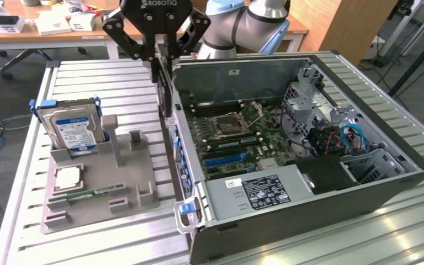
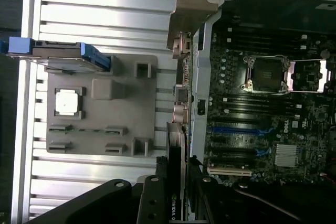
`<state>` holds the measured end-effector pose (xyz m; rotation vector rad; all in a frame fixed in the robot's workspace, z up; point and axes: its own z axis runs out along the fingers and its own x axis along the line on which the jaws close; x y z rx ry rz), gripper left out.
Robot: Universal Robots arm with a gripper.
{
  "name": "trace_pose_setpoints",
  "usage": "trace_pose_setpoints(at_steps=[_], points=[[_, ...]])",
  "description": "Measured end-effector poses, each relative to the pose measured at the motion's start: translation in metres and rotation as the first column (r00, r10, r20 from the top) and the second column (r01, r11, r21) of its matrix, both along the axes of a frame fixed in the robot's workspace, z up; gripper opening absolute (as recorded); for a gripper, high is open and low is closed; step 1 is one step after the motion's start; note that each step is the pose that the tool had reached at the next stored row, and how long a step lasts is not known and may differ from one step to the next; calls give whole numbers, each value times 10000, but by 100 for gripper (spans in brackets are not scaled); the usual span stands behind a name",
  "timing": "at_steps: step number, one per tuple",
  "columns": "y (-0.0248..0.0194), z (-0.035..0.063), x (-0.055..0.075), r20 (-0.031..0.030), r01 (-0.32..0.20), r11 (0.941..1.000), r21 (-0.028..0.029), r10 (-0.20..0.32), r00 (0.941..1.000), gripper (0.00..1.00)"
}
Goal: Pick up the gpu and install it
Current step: 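Pick up the gpu and move the gpu toward the slot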
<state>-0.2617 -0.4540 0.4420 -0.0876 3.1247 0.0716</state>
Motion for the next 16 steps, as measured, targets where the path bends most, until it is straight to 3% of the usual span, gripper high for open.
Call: trace_pose_setpoints(at_steps=[16], points=[[-11,0,502,-1,7,10000,-1,-7,10000,26]])
